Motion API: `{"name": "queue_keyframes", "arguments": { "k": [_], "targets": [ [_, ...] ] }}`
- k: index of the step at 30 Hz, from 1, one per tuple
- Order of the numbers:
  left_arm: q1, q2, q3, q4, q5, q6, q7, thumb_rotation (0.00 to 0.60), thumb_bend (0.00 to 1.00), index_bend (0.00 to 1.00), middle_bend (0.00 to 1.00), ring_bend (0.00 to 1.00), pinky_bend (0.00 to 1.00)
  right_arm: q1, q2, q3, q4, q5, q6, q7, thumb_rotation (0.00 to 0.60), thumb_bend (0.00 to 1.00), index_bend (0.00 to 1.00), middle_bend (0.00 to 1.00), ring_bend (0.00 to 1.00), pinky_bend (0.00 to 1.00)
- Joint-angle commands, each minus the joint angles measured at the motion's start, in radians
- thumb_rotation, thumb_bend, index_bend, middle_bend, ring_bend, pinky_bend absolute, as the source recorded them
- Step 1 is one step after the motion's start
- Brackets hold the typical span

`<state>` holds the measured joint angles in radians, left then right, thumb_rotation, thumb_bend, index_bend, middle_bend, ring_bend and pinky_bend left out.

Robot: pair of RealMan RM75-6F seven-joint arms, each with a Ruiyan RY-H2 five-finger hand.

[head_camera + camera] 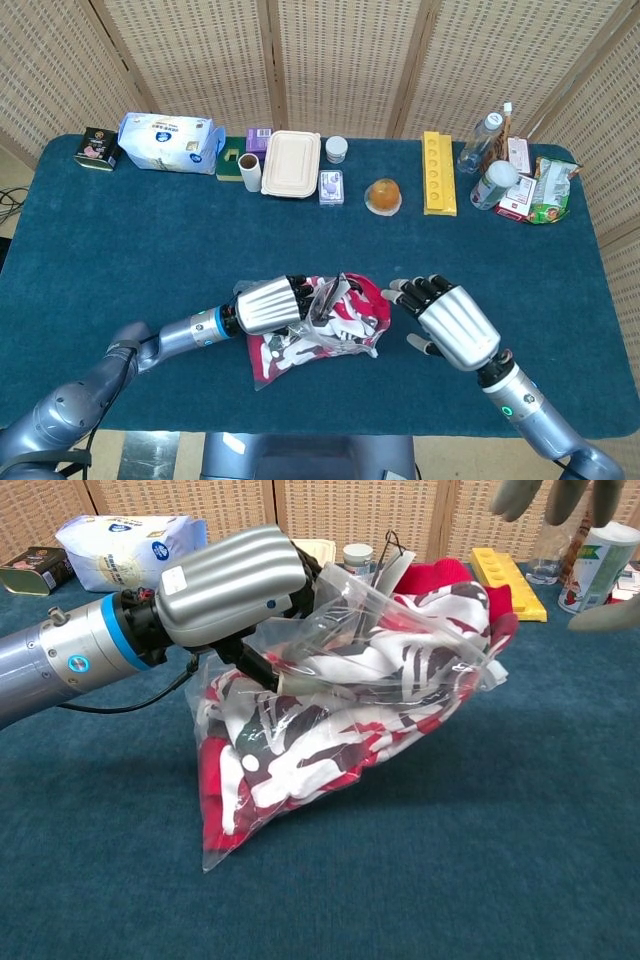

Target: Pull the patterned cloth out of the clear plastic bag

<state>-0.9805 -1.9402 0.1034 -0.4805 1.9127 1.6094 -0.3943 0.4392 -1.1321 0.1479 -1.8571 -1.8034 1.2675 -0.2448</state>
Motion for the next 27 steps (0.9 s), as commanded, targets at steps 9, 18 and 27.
{"name": "queue_keyframes", "arguments": {
  "k": [9,18,27],
  "targets": [
    [-0.017,-0.011,0.010,0.012,0.003,0.016,0.007,0.600,0.30,0.80,0.67,0.62,0.59,0.052,-0.023,0.008,-0.018,0.047,-0.080,-0.079,0.600,0.05,0.30,0.33,0.41,0.47],
    [-0.027,-0.021,0.018,0.030,0.002,0.022,0.008,0.600,0.30,0.80,0.67,0.62,0.59,0.081,-0.036,0.007,-0.026,0.093,-0.127,-0.141,0.600,0.05,0.31,0.33,0.41,0.49],
    [-0.036,-0.024,0.021,0.037,-0.002,0.031,0.013,0.600,0.30,0.80,0.67,0.62,0.58,0.092,-0.046,-0.008,-0.028,0.110,-0.146,-0.191,0.600,0.17,0.34,0.34,0.44,0.52]
  ]
}}
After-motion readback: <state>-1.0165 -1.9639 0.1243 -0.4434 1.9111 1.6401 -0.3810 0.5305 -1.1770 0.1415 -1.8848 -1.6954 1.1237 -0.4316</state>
